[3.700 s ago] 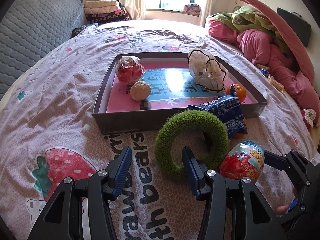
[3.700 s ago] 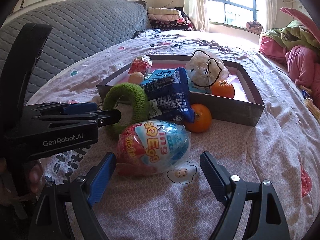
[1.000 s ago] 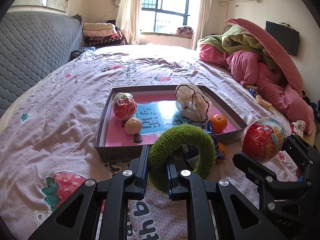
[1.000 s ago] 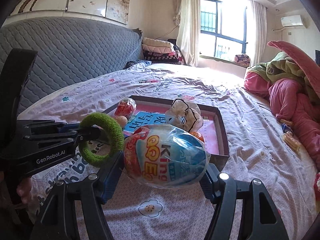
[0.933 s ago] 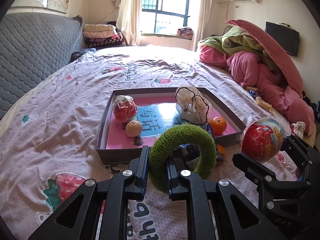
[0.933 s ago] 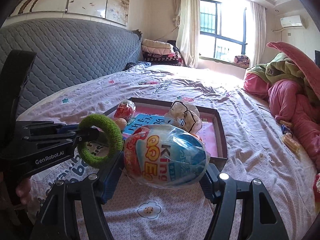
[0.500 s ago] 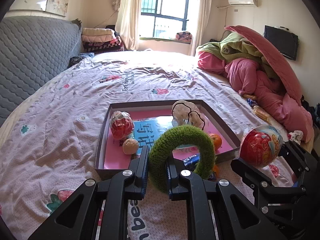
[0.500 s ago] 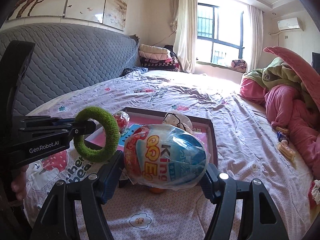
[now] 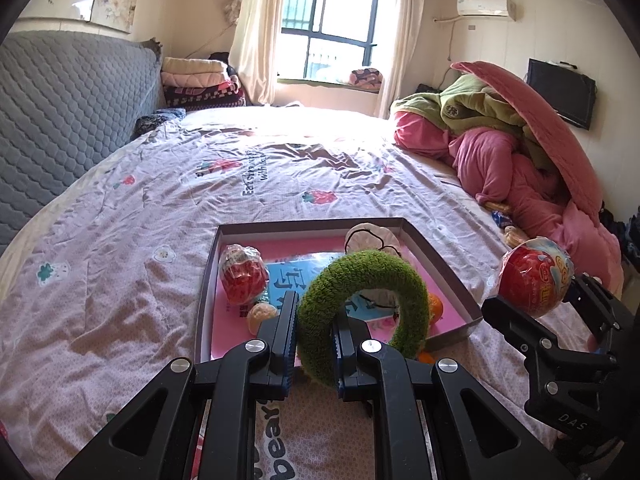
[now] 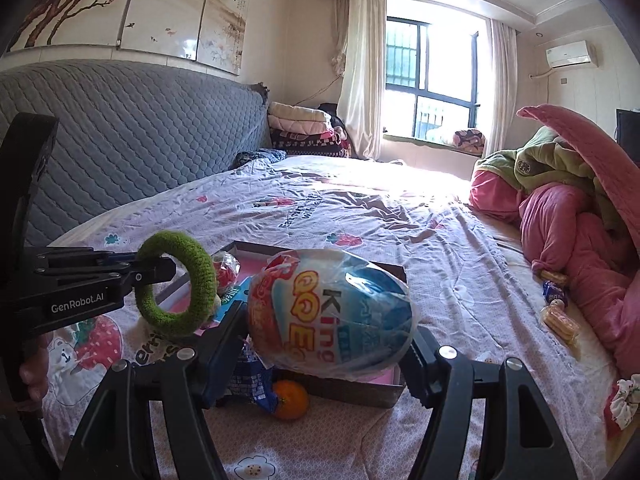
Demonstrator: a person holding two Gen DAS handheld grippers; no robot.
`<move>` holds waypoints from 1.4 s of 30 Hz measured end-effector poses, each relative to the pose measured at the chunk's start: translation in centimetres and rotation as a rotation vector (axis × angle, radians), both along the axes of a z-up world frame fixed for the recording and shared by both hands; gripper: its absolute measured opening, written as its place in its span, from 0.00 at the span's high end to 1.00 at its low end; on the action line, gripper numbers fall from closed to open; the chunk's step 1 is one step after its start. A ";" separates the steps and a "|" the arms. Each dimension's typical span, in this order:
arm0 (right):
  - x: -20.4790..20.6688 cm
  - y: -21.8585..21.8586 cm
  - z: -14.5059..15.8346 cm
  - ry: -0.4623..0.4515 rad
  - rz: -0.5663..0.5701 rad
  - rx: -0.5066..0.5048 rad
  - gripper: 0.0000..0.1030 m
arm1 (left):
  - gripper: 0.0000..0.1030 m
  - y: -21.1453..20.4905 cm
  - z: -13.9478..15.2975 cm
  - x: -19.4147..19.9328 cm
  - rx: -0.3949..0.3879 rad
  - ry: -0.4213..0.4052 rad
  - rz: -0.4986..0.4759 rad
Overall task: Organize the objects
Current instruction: 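Lift the green ring with the left gripper while the right gripper lifts the Kinder egg, then carry the green ring over the pink box while the right gripper carries the Kinder egg there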
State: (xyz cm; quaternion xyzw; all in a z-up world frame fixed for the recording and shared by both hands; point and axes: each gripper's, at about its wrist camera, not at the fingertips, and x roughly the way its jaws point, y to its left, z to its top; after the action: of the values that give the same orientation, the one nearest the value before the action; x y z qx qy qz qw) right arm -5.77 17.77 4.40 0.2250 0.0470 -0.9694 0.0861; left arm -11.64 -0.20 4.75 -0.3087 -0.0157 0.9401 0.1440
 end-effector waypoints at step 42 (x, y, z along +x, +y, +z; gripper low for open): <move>-6.0 -0.5 2.9 0.054 -0.016 -0.003 0.33 | 0.86 -1.6 2.1 -6.1 0.017 0.035 0.036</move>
State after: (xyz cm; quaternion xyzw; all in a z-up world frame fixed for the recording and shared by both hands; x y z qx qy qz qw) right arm -11.77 17.29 7.32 0.1989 0.0463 -0.9759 0.0774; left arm -17.74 -1.81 6.85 -0.2907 -0.0267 0.9476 0.1300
